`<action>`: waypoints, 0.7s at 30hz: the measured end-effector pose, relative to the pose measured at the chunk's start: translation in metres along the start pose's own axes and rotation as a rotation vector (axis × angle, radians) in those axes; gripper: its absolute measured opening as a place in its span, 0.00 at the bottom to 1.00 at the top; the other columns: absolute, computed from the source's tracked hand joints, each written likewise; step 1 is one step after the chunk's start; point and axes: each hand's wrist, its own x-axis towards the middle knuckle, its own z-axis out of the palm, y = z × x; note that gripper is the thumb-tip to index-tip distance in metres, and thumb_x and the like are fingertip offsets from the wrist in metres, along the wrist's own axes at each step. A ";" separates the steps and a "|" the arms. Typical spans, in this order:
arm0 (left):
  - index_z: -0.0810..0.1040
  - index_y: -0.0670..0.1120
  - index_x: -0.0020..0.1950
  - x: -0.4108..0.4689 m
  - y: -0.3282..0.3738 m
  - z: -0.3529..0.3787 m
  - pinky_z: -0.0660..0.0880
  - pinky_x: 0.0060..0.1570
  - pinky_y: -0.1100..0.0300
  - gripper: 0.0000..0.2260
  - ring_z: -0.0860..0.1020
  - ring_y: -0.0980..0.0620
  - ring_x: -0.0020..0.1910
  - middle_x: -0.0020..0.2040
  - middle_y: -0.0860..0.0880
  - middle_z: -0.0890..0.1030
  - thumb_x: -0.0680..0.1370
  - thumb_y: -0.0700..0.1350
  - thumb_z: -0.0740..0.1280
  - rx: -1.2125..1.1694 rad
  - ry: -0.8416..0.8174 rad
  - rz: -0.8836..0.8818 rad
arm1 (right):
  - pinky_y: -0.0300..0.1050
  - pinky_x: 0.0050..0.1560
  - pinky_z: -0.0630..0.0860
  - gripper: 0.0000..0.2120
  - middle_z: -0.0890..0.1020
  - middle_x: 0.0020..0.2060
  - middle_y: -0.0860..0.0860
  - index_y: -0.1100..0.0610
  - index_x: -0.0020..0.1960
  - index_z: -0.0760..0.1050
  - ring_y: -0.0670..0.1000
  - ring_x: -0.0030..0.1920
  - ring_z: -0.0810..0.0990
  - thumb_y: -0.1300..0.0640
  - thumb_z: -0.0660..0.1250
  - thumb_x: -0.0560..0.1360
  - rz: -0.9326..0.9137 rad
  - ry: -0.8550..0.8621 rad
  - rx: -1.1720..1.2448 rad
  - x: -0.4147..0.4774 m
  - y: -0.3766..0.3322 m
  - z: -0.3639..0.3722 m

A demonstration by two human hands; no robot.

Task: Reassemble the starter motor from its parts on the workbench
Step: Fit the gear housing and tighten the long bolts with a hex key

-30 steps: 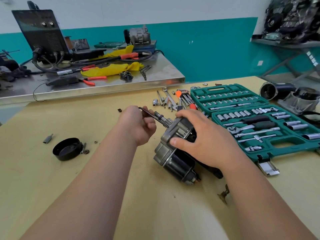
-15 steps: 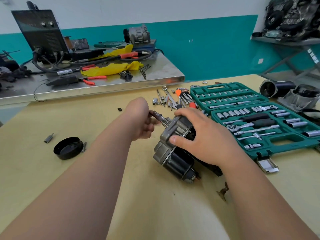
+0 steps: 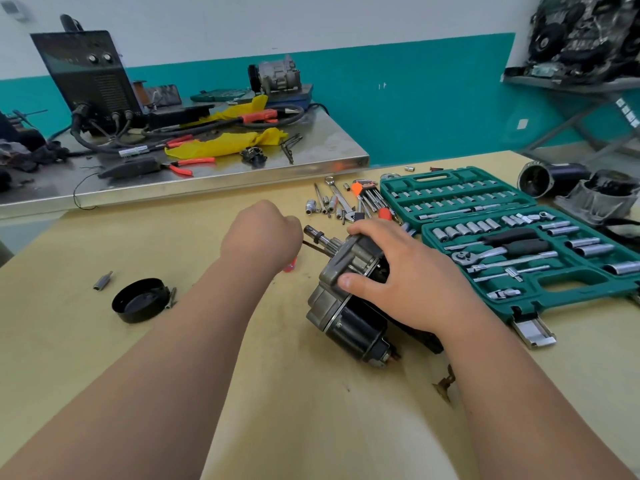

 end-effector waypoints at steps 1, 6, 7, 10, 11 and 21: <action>0.69 0.43 0.38 0.000 0.000 0.001 0.61 0.27 0.61 0.10 0.71 0.51 0.29 0.30 0.47 0.74 0.79 0.42 0.55 -0.024 0.051 0.040 | 0.36 0.34 0.66 0.30 0.65 0.63 0.31 0.31 0.65 0.56 0.42 0.49 0.75 0.26 0.54 0.65 -0.001 -0.001 0.000 0.000 0.000 0.000; 0.67 0.46 0.38 -0.004 0.005 0.004 0.64 0.31 0.56 0.21 0.75 0.48 0.34 0.34 0.48 0.74 0.82 0.61 0.52 -0.334 0.149 0.139 | 0.36 0.34 0.65 0.31 0.65 0.64 0.31 0.31 0.65 0.56 0.42 0.49 0.75 0.25 0.53 0.65 -0.002 0.000 0.000 0.000 0.000 0.000; 0.66 0.46 0.37 -0.004 0.008 0.005 0.67 0.34 0.55 0.23 0.75 0.46 0.35 0.34 0.48 0.73 0.81 0.63 0.52 -0.454 0.159 0.115 | 0.36 0.34 0.66 0.31 0.65 0.64 0.31 0.31 0.66 0.56 0.42 0.49 0.75 0.25 0.53 0.65 -0.001 0.000 0.000 0.000 0.000 0.000; 0.67 0.46 0.38 0.000 0.019 0.011 0.70 0.36 0.53 0.17 0.72 0.47 0.36 0.34 0.46 0.70 0.83 0.52 0.54 -0.808 0.168 -0.103 | 0.37 0.34 0.68 0.31 0.65 0.65 0.32 0.31 0.66 0.56 0.42 0.50 0.76 0.25 0.52 0.64 0.003 -0.001 0.000 0.000 0.000 0.001; 0.68 0.45 0.40 0.001 0.023 0.013 0.71 0.35 0.54 0.13 0.72 0.48 0.35 0.33 0.46 0.69 0.83 0.47 0.54 -0.956 0.155 -0.221 | 0.37 0.34 0.68 0.31 0.65 0.65 0.32 0.31 0.66 0.56 0.42 0.50 0.76 0.25 0.52 0.64 0.005 -0.001 -0.001 0.000 0.000 0.001; 0.75 0.42 0.47 -0.006 0.011 0.027 0.67 0.26 0.66 0.18 0.65 0.51 0.20 0.27 0.48 0.69 0.84 0.48 0.49 -2.012 -0.191 -0.457 | 0.37 0.34 0.67 0.30 0.66 0.64 0.32 0.31 0.65 0.57 0.42 0.49 0.75 0.26 0.53 0.65 -0.002 0.006 0.001 0.000 0.000 0.001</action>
